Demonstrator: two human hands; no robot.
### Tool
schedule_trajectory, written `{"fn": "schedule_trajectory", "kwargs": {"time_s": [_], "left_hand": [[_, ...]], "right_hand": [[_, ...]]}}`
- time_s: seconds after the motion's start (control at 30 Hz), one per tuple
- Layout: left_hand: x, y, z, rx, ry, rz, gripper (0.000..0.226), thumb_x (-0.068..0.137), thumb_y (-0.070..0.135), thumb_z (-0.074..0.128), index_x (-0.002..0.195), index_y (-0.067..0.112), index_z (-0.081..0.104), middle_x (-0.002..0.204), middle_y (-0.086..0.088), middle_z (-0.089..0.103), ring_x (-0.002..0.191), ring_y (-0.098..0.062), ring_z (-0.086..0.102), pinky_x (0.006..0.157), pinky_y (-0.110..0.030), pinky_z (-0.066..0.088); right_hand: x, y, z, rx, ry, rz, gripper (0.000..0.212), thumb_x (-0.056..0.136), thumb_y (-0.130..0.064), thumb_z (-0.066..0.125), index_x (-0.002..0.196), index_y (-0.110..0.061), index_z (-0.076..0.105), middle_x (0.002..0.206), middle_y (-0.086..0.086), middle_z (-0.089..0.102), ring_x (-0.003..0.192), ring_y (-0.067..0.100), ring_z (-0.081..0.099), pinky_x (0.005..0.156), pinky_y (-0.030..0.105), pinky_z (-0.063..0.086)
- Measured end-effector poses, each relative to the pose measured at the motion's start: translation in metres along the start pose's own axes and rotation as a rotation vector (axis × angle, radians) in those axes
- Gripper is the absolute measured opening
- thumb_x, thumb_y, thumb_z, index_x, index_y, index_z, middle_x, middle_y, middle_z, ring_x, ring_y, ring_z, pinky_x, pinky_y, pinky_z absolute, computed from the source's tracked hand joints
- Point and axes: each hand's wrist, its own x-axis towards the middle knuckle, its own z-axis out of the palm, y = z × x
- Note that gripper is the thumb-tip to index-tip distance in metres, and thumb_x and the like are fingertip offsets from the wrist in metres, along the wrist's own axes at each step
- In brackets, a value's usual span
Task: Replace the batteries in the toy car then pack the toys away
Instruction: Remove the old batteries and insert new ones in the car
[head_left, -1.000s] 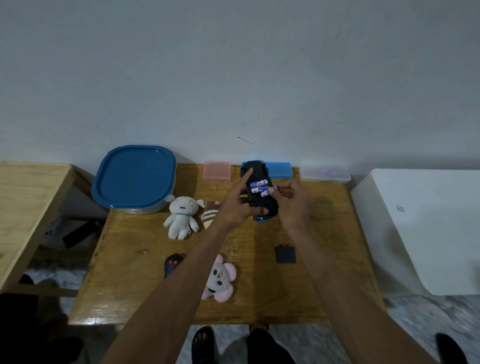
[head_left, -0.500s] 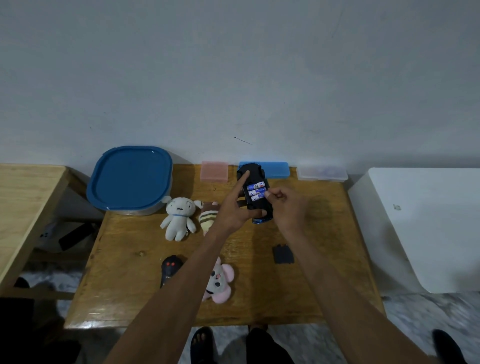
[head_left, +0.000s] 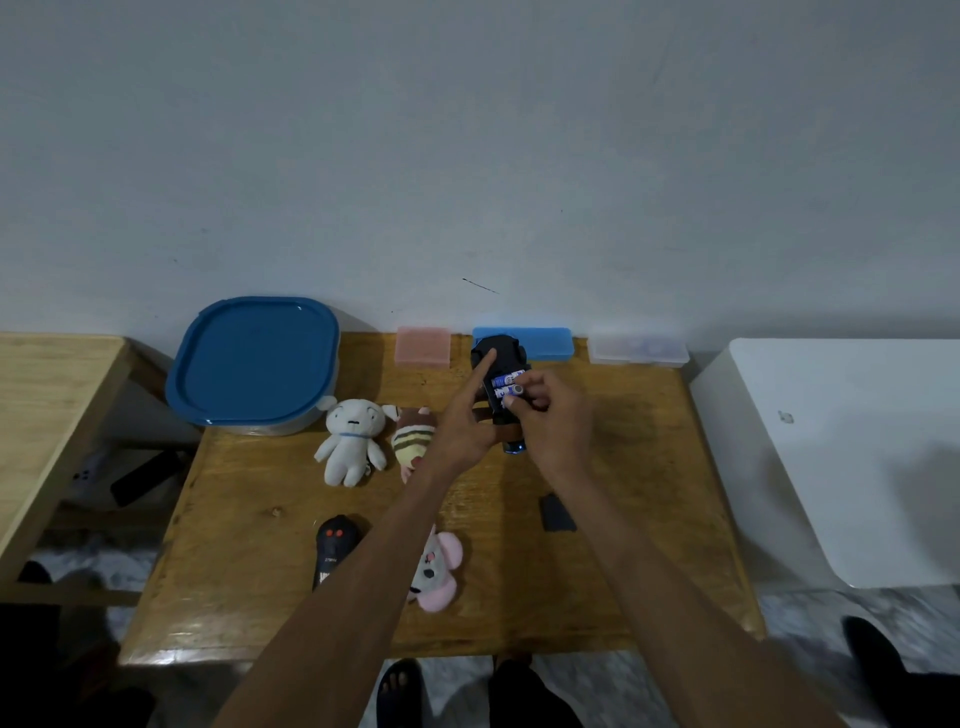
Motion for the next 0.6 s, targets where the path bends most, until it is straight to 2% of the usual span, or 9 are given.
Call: {"fn": "schedule_trajectory", "kwargs": {"time_s": [0.07, 0.13, 0.2, 0.27, 0.33, 0.43, 0.5, 0.6], "left_hand": [[0.000, 0.001, 0.000, -0.009, 0.005, 0.010, 0.105, 0.075, -0.010, 0.081, 0.155, 0.037, 0.031, 0.138, -0.009, 0.055, 0.116, -0.022, 0.064, 0.082, -0.032, 0.061], [-0.001, 0.002, -0.003, 0.004, -0.003, 0.015, 0.107, 0.072, -0.006, 0.085, 0.151, 0.042, 0.032, 0.136, -0.005, 0.056, 0.116, -0.017, 0.063, 0.081, -0.029, 0.061], [-0.002, 0.003, -0.006, 0.006, -0.011, -0.002, 0.108, 0.071, -0.006, 0.086, 0.148, 0.047, 0.033, 0.132, 0.001, 0.055, 0.114, -0.012, 0.062, 0.082, -0.030, 0.061], [-0.003, 0.004, -0.007, -0.010, -0.011, -0.011, 0.107, 0.071, -0.007, 0.086, 0.145, 0.052, 0.034, 0.130, 0.005, 0.054, 0.116, -0.019, 0.062, 0.086, -0.037, 0.062], [-0.004, 0.004, -0.009, -0.030, -0.020, -0.023, 0.107, 0.072, -0.010, 0.084, 0.144, 0.052, 0.035, 0.130, 0.004, 0.054, 0.115, -0.027, 0.064, 0.083, -0.044, 0.063], [-0.006, 0.004, -0.011, -0.051, -0.035, -0.048, 0.108, 0.074, -0.014, 0.081, 0.149, 0.048, 0.034, 0.130, 0.003, 0.054, 0.105, -0.028, 0.070, 0.074, -0.042, 0.064], [-0.006, 0.004, -0.012, -0.039, -0.038, -0.045, 0.109, 0.073, -0.014, 0.081, 0.154, 0.041, 0.033, 0.130, 0.004, 0.055, 0.102, -0.021, 0.072, 0.074, -0.040, 0.064], [-0.006, 0.002, -0.014, -0.024, -0.031, -0.040, 0.111, 0.072, -0.014, 0.082, 0.156, 0.037, 0.032, 0.131, 0.002, 0.056, 0.105, -0.016, 0.070, 0.080, -0.039, 0.063]], "right_hand": [[0.000, -0.001, -0.001, 0.048, 0.045, -0.001, 0.018, 0.088, -0.017, 0.075, 0.104, -0.022, 0.069, 0.088, -0.016, 0.067, 0.079, -0.006, 0.064, 0.066, 0.011, 0.051], [0.003, 0.000, -0.006, 0.092, 0.099, 0.004, 0.018, 0.093, -0.018, 0.070, 0.111, -0.019, 0.068, 0.093, -0.010, 0.069, 0.082, -0.006, 0.063, 0.066, 0.010, 0.051], [0.009, 0.004, -0.011, 0.113, 0.115, -0.007, 0.021, 0.097, -0.019, 0.064, 0.118, -0.019, 0.067, 0.103, -0.004, 0.069, 0.088, 0.000, 0.065, 0.072, 0.018, 0.057], [0.015, 0.005, -0.016, 0.102, 0.055, -0.008, 0.027, 0.099, -0.019, 0.060, 0.125, -0.023, 0.065, 0.110, -0.002, 0.066, 0.093, 0.005, 0.066, 0.078, 0.027, 0.060], [0.020, 0.005, -0.020, 0.069, -0.040, 0.021, 0.033, 0.097, -0.019, 0.065, 0.129, -0.024, 0.062, 0.109, -0.002, 0.066, 0.096, 0.008, 0.065, 0.079, 0.029, 0.059], [0.022, 0.006, -0.023, 0.040, -0.092, 0.097, 0.028, 0.087, -0.018, 0.077, 0.112, -0.018, 0.064, 0.103, -0.001, 0.068, 0.092, 0.011, 0.065, 0.070, 0.023, 0.057], [0.022, 0.007, -0.022, -0.009, -0.092, 0.098, 0.019, 0.085, -0.017, 0.078, 0.101, -0.016, 0.068, 0.100, -0.001, 0.069, 0.089, 0.011, 0.065, 0.065, 0.018, 0.052], [0.020, 0.006, -0.020, -0.080, -0.148, 0.058, 0.019, 0.090, -0.009, 0.072, 0.107, -0.016, 0.072, 0.105, -0.001, 0.069, 0.092, 0.010, 0.063, 0.069, 0.014, 0.049]]}}
